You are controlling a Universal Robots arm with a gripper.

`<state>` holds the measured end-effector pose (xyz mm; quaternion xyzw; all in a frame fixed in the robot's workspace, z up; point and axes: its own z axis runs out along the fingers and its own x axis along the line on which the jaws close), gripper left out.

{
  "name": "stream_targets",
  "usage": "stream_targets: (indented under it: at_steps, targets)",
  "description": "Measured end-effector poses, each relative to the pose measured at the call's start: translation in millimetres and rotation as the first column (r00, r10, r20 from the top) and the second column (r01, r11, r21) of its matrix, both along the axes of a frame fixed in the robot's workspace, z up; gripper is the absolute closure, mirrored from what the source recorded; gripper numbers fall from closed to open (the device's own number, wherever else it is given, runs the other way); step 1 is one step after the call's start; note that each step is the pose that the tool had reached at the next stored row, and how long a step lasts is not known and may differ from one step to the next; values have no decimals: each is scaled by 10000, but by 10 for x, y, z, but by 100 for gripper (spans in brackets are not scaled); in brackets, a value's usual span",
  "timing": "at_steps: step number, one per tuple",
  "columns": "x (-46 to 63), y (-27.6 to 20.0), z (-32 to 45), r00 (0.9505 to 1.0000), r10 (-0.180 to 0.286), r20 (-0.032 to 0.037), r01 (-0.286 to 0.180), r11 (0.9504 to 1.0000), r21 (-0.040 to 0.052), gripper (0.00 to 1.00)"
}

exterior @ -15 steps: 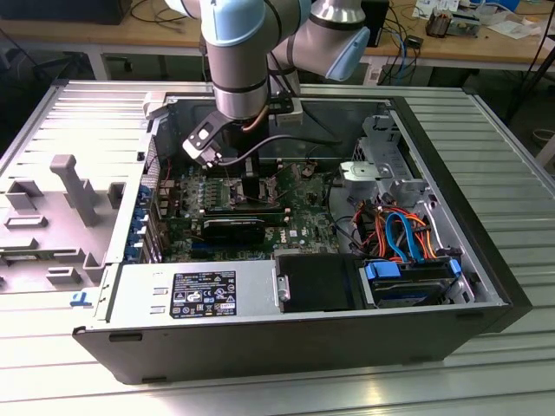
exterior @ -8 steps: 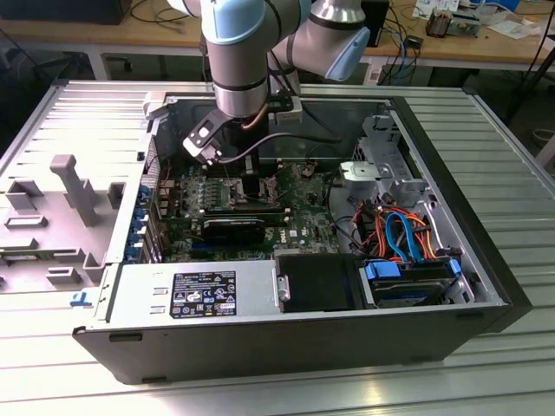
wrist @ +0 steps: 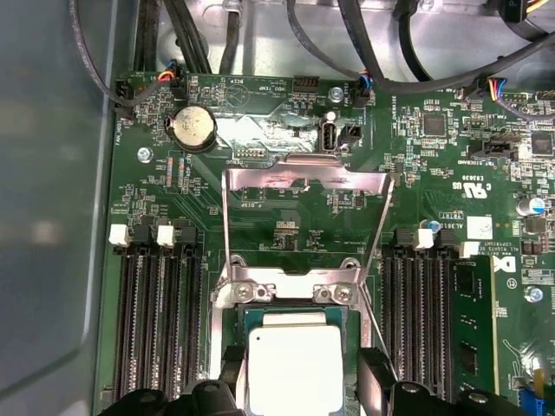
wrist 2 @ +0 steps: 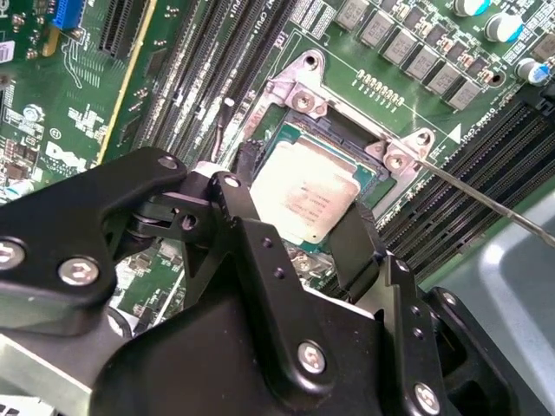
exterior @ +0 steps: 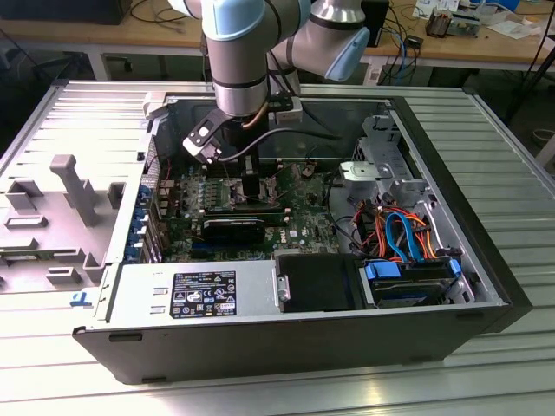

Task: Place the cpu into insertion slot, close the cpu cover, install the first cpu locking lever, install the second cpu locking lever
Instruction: 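Place the cpu into insertion slot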

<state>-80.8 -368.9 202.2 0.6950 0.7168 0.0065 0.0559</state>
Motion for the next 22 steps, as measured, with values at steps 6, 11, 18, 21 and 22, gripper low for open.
stream_targets:
  at_steps: [6,11,18,21,22]
  targets:
    - [0,1,-7,10000,-4,1,4,10000,73,38]
    - [-1,0,-23,10000,88,0,-88,9999,80,38]
    - [0,0,-41,10000,89,0,-89,9999,79,38]
    - [-1,0,-42,10000,89,-1,-89,9999,77,45]
    - [-1,0,-43,10000,89,0,-89,9999,78,45]
